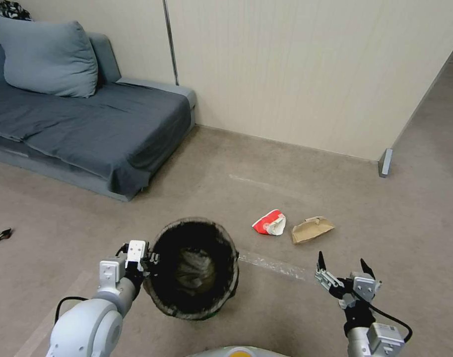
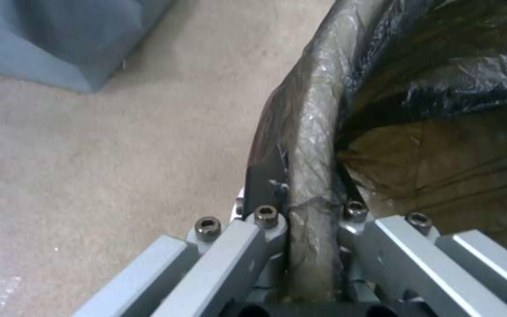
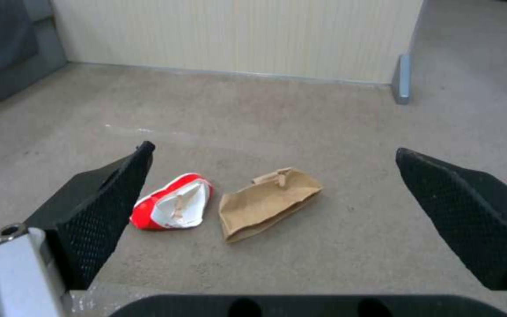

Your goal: Pick up the trash bin, then pick up the garbage from the floor and place it into the trash bin.

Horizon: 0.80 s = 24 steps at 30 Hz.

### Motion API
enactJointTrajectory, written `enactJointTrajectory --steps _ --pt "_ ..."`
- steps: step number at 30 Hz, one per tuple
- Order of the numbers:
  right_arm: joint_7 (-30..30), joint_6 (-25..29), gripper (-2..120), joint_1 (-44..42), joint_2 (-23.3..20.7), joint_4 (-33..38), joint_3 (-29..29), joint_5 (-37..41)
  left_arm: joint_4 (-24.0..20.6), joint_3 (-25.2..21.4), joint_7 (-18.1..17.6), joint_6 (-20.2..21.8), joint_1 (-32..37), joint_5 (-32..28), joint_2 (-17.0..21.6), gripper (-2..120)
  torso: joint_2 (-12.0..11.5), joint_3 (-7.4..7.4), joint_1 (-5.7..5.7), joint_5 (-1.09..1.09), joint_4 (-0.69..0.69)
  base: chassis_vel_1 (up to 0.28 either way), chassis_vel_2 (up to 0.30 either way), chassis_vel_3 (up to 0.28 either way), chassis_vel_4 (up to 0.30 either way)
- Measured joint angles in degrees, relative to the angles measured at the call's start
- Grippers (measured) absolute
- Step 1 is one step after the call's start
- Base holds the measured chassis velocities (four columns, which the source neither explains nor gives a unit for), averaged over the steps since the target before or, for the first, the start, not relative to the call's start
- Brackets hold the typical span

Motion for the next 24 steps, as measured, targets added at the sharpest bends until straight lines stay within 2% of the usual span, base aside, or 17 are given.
enactJointTrajectory --steps 9,20,24 --pt "-0.1 -0.1 100 0.1 0.0 0.4 0.2 0.1 -5.7 -0.1 -0.7 -0.2 2.5 0.2 -1.5 1 0.0 0.0 0.0 0.0 -0.01 0.0 0.0 0.0 0.0" --pt "-0.3 -0.1 100 0.2 0.0 0.8 0.5 0.3 -8.0 -0.1 -1.0 -0.2 3.6 1.9 -2.8 1 0.0 0.0 0.0 -0.01 -0.01 0.0 0.0 0.0 0.0" --pt "-0.4 -1.6 100 1.1 0.0 0.9 0.9 1.1 -8.5 0.0 -1.0 -0.2 3.7 2.0 -3.1 1 0.0 0.0 0.0 -0.01 -0.01 0.0 0.0 0.0 0.0"
